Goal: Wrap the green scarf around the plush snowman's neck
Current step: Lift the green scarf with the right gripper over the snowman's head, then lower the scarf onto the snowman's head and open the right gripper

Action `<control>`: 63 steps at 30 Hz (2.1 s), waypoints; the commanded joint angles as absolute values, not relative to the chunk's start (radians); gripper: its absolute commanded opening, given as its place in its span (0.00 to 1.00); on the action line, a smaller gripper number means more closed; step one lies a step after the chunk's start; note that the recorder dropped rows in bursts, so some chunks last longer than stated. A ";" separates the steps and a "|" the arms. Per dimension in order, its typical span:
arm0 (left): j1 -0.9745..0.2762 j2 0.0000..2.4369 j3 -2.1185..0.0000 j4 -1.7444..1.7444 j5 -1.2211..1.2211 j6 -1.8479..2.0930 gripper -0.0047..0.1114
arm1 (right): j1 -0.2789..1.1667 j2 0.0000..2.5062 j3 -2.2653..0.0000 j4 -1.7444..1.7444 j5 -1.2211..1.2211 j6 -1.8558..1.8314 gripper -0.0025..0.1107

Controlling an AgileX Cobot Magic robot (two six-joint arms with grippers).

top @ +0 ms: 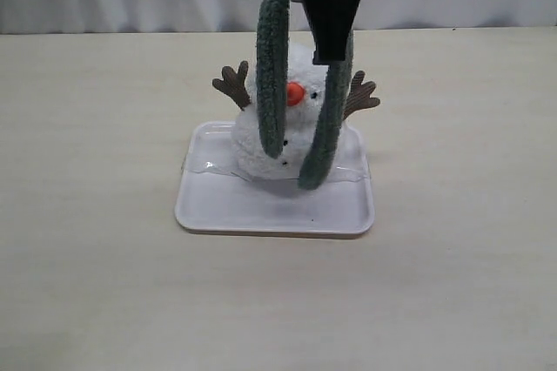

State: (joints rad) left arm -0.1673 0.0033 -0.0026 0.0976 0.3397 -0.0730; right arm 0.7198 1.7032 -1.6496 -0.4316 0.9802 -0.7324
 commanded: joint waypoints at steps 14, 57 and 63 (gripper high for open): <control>-0.175 0.000 0.000 0.101 0.328 -0.076 0.04 | 0.723 1.878 -1.649 -0.575 0.743 -0.612 0.06; -0.175 0.000 0.000 0.094 0.328 -0.076 0.04 | 0.700 1.958 -1.649 -0.767 0.790 -0.149 0.49; -0.175 0.000 0.000 0.099 0.328 -0.076 0.04 | 0.686 1.958 -1.651 -0.764 0.880 0.018 0.49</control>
State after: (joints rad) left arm -0.1673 0.0033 -0.0026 0.0976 0.3397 -0.0730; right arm 0.7019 1.9589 -1.6496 -0.7648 0.8374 -0.0541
